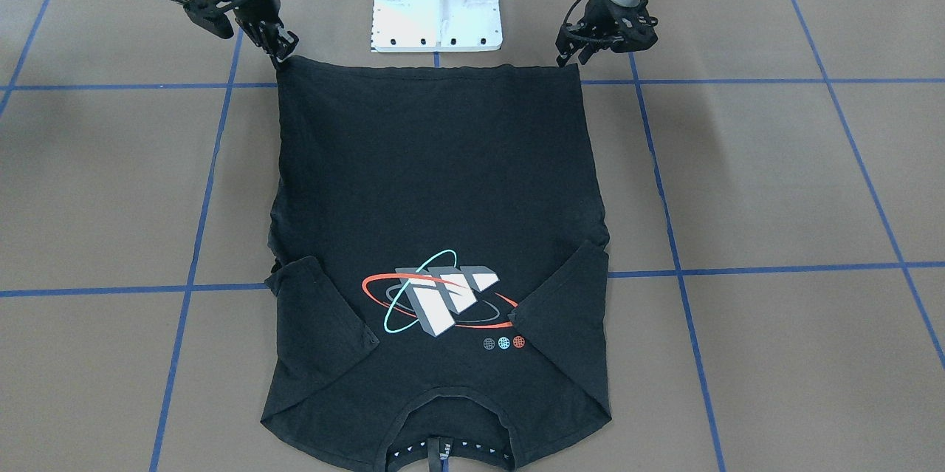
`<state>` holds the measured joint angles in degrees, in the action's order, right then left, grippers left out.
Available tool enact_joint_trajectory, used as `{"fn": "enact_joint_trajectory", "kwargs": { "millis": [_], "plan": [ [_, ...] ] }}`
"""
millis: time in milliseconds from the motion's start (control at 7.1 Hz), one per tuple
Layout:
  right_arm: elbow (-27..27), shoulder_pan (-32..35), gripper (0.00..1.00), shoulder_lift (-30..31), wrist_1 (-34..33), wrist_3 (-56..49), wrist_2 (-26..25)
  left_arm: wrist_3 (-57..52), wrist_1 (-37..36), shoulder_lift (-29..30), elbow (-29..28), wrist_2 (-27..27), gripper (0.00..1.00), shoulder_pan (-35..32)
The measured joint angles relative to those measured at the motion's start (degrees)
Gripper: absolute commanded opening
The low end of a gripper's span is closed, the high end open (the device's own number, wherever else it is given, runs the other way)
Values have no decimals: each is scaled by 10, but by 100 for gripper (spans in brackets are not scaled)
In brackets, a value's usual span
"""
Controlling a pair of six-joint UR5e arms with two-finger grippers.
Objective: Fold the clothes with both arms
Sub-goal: 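Grasp both hem corners with the left and right grippers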
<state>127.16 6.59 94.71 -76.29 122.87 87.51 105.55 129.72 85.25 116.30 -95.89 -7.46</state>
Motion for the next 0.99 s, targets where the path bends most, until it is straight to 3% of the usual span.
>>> {"fn": "enact_joint_trajectory", "kwargs": {
  "millis": [141,282,423,563,704,986],
  "plan": [
    [0,0,0,0,0,0,0,0,0,0,-1,0,45,0],
    [0,0,0,0,0,0,-1,0,0,0,-1,0,45,0],
    [1,0,0,0,0,0,-1,0,0,-1,-2,0,37,0],
    [0,0,0,0,0,0,-1,0,0,-2,-2,0,23,0],
    [0,-1,0,0,0,0,-1,0,0,-2,-1,0,0,0],
    [0,-1,0,0,0,0,-2,-1,-1,-4,0,-1,0,-1]
  ]
}}
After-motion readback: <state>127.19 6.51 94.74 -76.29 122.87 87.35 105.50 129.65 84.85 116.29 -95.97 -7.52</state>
